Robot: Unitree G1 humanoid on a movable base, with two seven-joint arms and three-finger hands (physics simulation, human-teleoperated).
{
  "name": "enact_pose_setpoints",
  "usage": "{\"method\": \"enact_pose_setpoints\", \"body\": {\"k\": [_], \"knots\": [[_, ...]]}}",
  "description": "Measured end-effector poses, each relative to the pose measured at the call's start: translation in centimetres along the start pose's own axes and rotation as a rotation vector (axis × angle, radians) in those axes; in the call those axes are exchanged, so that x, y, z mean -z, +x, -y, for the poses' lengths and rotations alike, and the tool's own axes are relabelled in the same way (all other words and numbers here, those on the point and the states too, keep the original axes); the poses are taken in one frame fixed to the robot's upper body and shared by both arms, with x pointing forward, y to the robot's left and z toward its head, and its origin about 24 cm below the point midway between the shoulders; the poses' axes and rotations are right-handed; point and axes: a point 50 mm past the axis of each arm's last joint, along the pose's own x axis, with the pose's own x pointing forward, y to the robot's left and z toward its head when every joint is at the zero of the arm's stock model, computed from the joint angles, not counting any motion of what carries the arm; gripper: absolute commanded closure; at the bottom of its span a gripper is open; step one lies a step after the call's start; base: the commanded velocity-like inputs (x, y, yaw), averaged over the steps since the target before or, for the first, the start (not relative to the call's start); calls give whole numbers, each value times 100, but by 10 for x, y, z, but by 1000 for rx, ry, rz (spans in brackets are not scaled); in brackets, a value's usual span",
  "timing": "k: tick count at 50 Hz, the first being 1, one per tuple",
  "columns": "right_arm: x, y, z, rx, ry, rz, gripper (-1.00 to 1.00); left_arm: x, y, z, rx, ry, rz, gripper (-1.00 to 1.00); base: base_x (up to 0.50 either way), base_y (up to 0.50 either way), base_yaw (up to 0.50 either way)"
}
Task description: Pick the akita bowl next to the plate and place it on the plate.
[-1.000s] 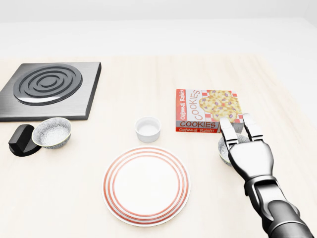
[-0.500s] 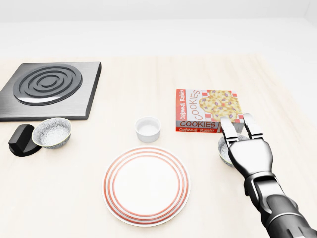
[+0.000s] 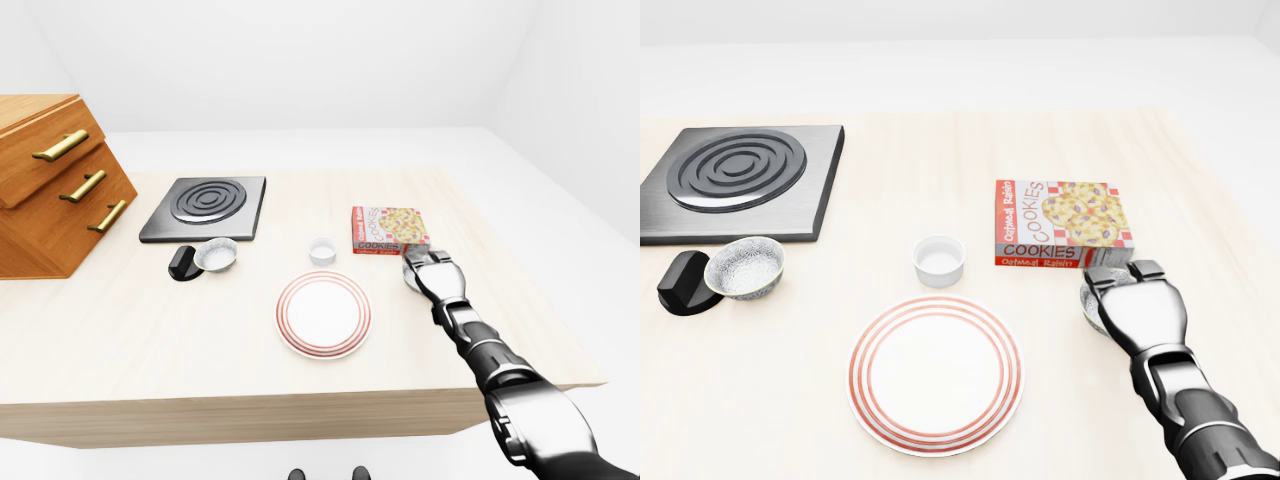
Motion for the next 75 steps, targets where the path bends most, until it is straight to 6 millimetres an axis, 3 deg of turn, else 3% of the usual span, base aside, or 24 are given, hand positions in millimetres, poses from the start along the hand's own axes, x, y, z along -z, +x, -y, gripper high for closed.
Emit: {"method": "enact_pose_setpoints", "body": {"k": [7, 20, 26, 31, 35, 41, 45, 51, 58, 65, 75], "knots": [[-1, -4, -7, -25, -11, 7, 100, -1, 0, 0, -1, 0, 5, -100, 0, 0, 0], [-1, -1, 0, 4, -47, 28, 100, -5, 0, 2, 7, 3, 23, -100, 0, 0, 0], [3, -8, 5, 84, -59, 38, 100, -7, 1, 6, 21, 4, 32, -100, 0, 0, 0], [14, -13, 37, 282, -16, -6, 100, -7, 2, 10, 34, 4, 38, -100, 0, 0, 0], [33, -18, 74, 441, 54, -81, 100, -7, 2, 14, 44, 3, 41, -100, 0, 0, 0], [61, -29, 147, 636, 206, -142, 100, -7, 3, 21, 62, 4, 44, -100, 0, 0, 0], [65, -46, 201, 777, 286, -86, 100, -7, 3, 24, 70, 5, 47, -100, 0, 0, 0], [42, -89, 272, 981, 333, 132, 100, -6, 4, 28, 78, 7, 48, -100, 0, 0, 0], [2, -135, 311, 1082, 331, 408, 100, -6, 4, 31, 86, 12, 49, -100, 0, 0, 0], [-36, -161, 312, 1038, 345, 617, 100, -6, 4, 34, 91, 17, 49, -100, 0, 0, 0], [-74, -163, 289, 853, 444, 738, 100, -4, 4, 37, 96, 20, 45, -100, 0, 0, 0]]}}
